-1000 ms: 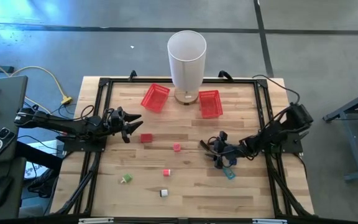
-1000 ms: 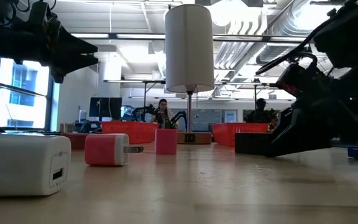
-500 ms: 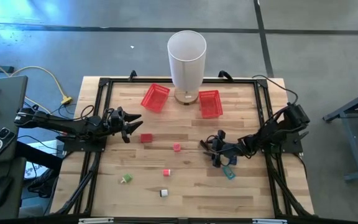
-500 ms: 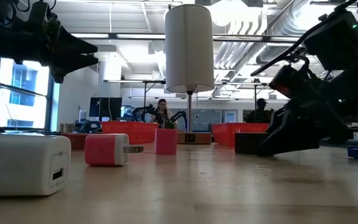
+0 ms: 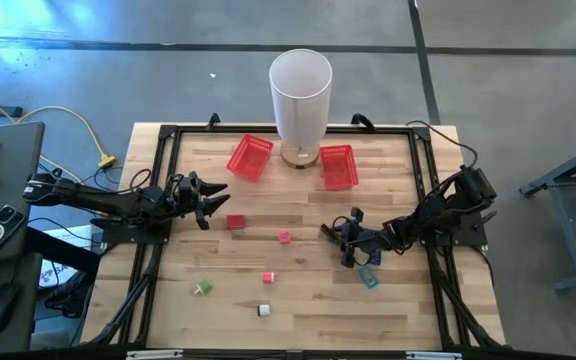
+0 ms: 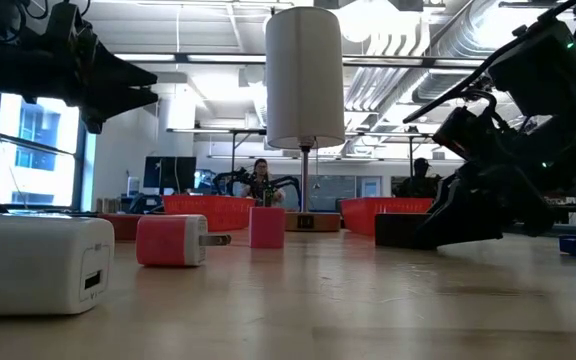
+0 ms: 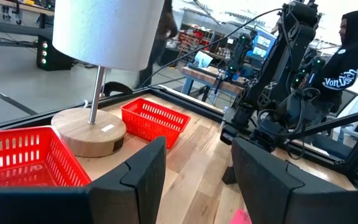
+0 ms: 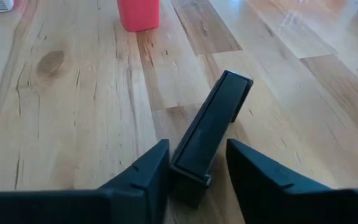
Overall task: Sort adapters and digital timers
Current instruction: Put the black digital timer into the left red bin
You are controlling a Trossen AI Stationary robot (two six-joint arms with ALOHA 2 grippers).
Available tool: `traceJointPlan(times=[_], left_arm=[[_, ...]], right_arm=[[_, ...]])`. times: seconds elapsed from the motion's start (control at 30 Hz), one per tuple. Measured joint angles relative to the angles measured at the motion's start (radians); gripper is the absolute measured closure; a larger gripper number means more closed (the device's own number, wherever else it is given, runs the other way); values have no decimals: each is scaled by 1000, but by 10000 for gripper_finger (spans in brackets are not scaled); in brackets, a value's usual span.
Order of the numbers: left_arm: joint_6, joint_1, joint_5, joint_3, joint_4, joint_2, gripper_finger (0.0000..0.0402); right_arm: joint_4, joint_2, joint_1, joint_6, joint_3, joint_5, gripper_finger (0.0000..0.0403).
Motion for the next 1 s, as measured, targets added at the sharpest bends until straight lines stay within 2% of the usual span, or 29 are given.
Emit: traceJointPlan(times=[0.3,0.6,0.8,1.0], left_arm=[[6,0,-1,0,0,54,225],[76,0,-1,0,138,151,225],[125,0,-1,0,260,251,225],[130,1,115,10,368,407,225]], right_arm=[[18,0,0,-1,-1,-5,354],[63,0,-1,-2,-2,-14,343],[73,-37,-1,-33,-2,-19,355],[52,-111,-1,-44,-1,-19,349]])
